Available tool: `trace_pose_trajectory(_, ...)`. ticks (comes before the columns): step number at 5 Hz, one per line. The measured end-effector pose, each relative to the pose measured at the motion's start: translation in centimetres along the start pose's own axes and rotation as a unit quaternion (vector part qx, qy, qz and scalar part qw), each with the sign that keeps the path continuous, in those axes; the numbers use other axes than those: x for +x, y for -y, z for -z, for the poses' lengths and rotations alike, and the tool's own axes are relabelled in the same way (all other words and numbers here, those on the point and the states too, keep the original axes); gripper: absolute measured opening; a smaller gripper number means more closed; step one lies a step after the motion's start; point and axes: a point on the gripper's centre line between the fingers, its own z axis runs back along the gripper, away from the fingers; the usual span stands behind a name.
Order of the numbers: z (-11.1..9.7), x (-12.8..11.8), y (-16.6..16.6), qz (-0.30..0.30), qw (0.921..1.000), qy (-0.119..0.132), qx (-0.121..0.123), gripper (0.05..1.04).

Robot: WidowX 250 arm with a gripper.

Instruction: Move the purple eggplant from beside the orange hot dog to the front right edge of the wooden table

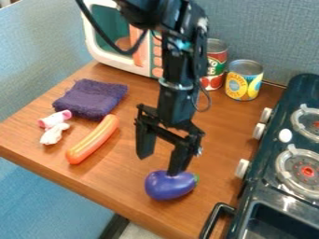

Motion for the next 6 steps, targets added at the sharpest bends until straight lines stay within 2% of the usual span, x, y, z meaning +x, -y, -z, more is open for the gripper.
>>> trace_pose_trajectory(3,-3.7,0.8,-5.6,-0.065,0.9975,0.027,0.001,1.001)
trace_pose_trajectory(4,-3.9,0.7,-6.5,-0.071,0.9972,0.021,0.006,1.001)
trace_pose_trajectory(5,-4.4,0.6,-8.2,-0.083,0.996,0.03,0.005,1.001)
trace_pose_trajectory(6,-5.8,0.8,-11.1,-0.115,0.9919,0.054,0.007,1.001)
